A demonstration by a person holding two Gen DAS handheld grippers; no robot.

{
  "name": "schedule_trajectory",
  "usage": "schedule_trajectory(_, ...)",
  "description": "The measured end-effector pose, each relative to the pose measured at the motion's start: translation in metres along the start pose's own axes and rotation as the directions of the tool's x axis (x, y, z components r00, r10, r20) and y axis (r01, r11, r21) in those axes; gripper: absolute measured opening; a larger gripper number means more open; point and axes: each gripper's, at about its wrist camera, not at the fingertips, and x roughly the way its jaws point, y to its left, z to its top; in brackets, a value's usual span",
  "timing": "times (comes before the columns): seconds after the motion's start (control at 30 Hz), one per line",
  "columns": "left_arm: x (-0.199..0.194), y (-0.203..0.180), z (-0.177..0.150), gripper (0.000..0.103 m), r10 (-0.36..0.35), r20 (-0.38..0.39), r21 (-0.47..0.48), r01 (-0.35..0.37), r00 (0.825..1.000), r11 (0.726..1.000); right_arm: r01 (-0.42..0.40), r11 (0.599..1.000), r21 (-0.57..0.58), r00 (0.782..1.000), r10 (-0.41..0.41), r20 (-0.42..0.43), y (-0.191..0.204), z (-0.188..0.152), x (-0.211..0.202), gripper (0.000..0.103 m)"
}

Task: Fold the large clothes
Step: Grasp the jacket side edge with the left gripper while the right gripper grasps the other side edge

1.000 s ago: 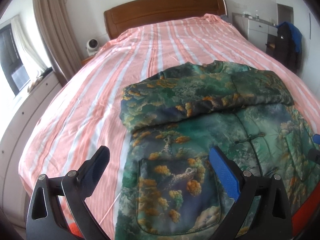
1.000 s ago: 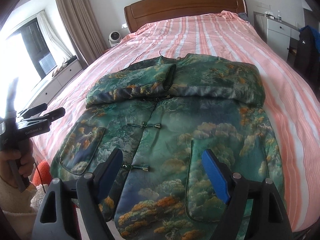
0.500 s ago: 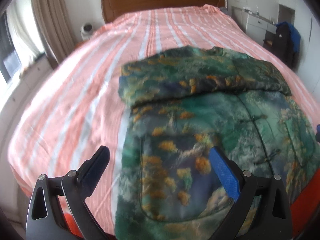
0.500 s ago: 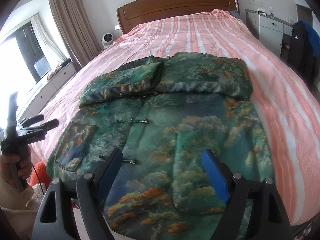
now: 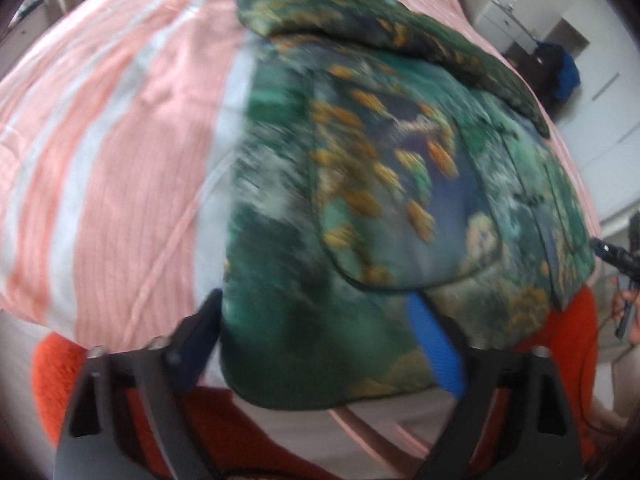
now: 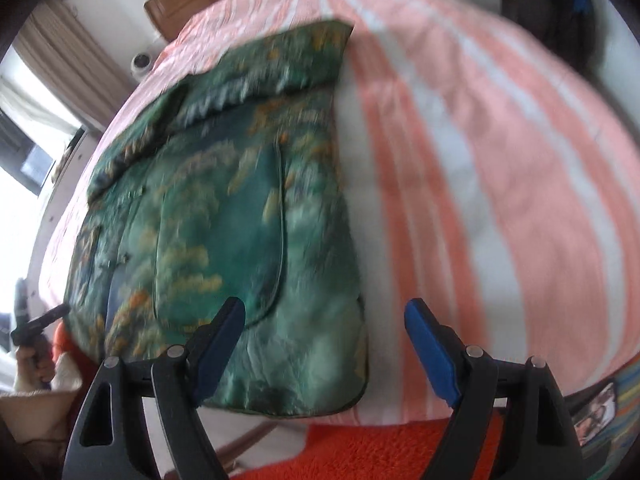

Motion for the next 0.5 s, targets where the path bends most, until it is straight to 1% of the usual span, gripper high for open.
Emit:
schedule_trajectory(0.03,0.000,-0.005,-0.001,0.068,0.028,-0.002,0.018,-0.028,1.000,0.999,-0.041,0.999,-0.008,0.999,0.040,-0.033,0.001,0.000,0.006,0.077)
schedule_trajectory(0.07,0.001,-0.010,-0.002,0.044,0.068,-0.009,0.038,-0.067,0.998,0.997,-0.067,0.998,-0.014,0.997,0.066,-0.051,0.005,-0.001,0.010,0.064)
schedule_trajectory(0.1,0.000,-0.011,-0.003,0.033,0.084,-0.021,0.037,-0.084,0.996,0.996,-0.070,0.997,-0.024,0.995,0.068,-0.067,0.008,-0.001,0.014,0.051)
schedule_trajectory(0.13,-0.002,-0.009,-0.002,0.020,0.092,-0.030,0.020,-0.091,0.995,0.996,-0.051,0.998,-0.046,0.996,0.047,-0.079,0.012,-0.001,0.015,0.041)
schedule_trajectory(0.17,-0.006,-0.005,-0.002,0.014,0.064,-0.031,-0.006,-0.065,0.997,0.998,-0.046,0.997,-0.060,0.996,0.041,-0.082,0.015,-0.001,0.014,0.016)
schedule_trajectory(0.2,-0.012,-0.002,-0.002,0.012,0.033,-0.028,-0.023,-0.033,0.999,0.999,-0.052,0.997,-0.065,0.996,0.047,-0.079,0.017,-0.002,0.011,0.015)
schedule_trajectory(0.23,-0.018,-0.001,-0.002,0.011,0.022,-0.024,-0.022,-0.023,0.999,0.999,-0.058,0.996,-0.070,0.996,0.053,-0.072,0.021,-0.003,0.003,0.014)
schedule_trajectory(0.3,-0.033,-0.005,-0.008,0.010,0.006,-0.011,0.008,-0.006,1.000,1.000,-0.065,0.994,-0.088,0.996,0.060,-0.063,0.030,-0.004,-0.008,0.012)
schedule_trajectory(0.37,-0.045,-0.007,-0.016,0.010,-0.011,-0.025,0.009,0.011,1.000,1.000,-0.097,0.991,-0.092,0.993,0.091,-0.073,0.038,-0.010,-0.021,0.012)
schedule_trajectory(0.43,-0.056,-0.003,-0.019,0.010,-0.046,-0.033,-0.013,0.045,0.998,0.999,-0.150,0.987,-0.065,0.985,0.144,-0.092,0.042,-0.014,-0.031,0.012)
schedule_trajectory(0.5,-0.077,0.004,-0.009,0.009,-0.120,-0.012,-0.048,0.119,0.993,0.992,-0.236,0.972,-0.011,0.968,0.234,-0.093,0.041,-0.014,-0.044,0.011)
